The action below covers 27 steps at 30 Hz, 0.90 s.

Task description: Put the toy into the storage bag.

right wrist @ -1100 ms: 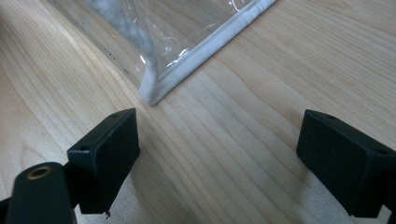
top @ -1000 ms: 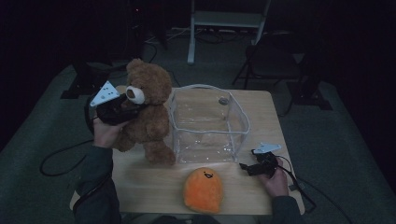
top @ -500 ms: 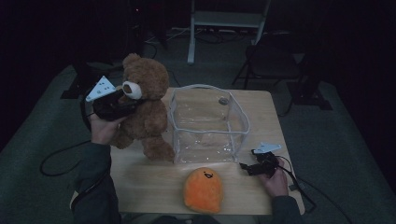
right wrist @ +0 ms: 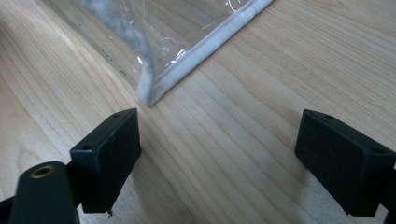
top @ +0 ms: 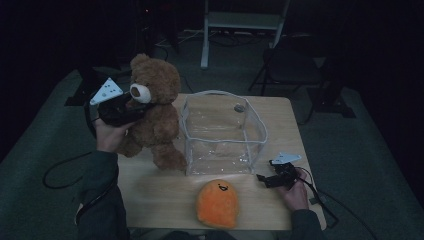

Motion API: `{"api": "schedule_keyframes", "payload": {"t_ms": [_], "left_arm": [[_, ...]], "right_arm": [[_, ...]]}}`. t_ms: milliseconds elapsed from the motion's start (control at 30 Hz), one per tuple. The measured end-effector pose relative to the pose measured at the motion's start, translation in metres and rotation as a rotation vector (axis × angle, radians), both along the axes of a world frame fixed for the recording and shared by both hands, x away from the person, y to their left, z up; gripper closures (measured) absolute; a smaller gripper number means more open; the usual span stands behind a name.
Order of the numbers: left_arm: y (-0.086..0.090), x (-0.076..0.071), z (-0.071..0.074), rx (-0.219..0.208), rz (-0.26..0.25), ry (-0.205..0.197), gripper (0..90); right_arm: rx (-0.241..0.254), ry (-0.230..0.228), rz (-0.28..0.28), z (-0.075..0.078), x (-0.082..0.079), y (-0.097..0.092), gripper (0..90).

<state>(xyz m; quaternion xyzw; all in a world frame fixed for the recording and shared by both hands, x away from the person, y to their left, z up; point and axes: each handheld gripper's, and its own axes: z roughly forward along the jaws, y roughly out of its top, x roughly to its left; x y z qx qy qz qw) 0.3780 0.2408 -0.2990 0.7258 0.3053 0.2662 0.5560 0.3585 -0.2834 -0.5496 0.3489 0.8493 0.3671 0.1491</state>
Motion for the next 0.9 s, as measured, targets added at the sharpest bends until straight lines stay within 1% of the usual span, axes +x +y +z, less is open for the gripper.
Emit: {"api": "schedule_keyframes", "payload": {"t_ms": [67,433,767,900], "left_arm": [[0.000,0.000,0.001,-0.005,-0.001,0.002,47.9],[-0.001,0.003,0.005,-0.006,-0.005,0.000,47.8],[-0.003,0.005,0.013,-0.009,-0.009,-0.010,47.7],[-0.003,0.007,0.015,-0.015,-0.007,-0.008,47.6]], "right_arm": [[0.000,0.000,0.000,0.000,0.000,0.000,13.5],[-0.001,-0.001,0.001,0.000,0.000,0.000,13.5],[0.000,-0.001,0.000,0.000,0.000,0.000,13.5],[-0.001,-0.003,0.005,0.000,0.000,0.000,14.6]]}}
